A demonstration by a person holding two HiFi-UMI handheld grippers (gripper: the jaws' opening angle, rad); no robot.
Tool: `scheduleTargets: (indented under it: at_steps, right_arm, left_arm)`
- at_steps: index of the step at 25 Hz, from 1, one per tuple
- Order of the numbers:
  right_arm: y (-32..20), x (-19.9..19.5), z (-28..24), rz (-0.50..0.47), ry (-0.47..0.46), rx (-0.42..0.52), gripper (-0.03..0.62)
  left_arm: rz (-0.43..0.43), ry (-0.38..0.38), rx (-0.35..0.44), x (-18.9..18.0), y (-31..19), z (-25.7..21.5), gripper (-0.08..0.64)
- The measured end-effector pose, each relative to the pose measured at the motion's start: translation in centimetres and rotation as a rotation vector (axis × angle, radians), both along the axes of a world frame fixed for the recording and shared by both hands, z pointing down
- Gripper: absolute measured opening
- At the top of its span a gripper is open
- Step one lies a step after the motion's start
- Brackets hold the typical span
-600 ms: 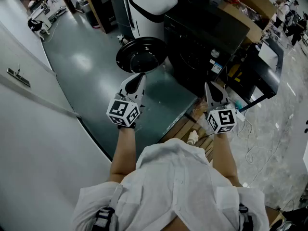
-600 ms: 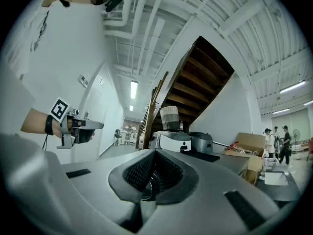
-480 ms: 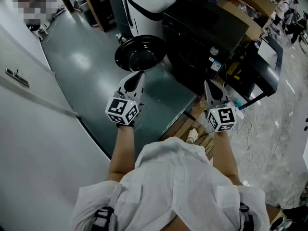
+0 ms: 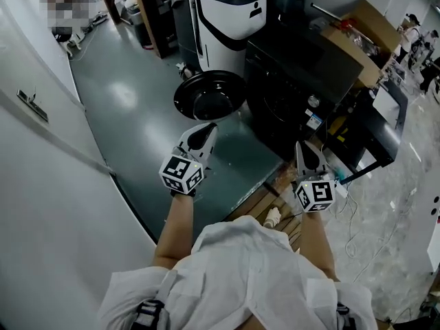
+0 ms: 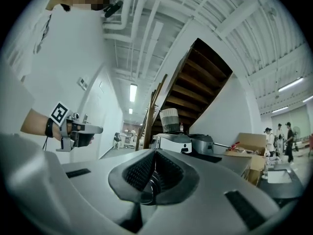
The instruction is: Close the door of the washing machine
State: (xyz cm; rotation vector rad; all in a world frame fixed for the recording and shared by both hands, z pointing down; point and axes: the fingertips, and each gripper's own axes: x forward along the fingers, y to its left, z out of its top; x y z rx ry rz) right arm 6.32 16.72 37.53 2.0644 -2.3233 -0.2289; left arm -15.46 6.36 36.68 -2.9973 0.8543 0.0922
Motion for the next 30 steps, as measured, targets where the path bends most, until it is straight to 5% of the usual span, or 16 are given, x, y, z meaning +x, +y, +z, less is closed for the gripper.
scheduleTargets:
  at_steps: [12, 30]
  right_arm:
    - [-3.4, -2.0, 1.9, -0.076, 0.032, -0.058, 0.031]
    - [-16.9, 7.0, 4.0, -0.200, 0.057, -0.137, 0.034]
  left_arm:
    - [-0.013, 0.000, -0.028, -1.2, -1.8, 2.0, 0.023]
    - [-0.074, -0.022, -0.082, 7.4, -13.1, 4.3, 0.099]
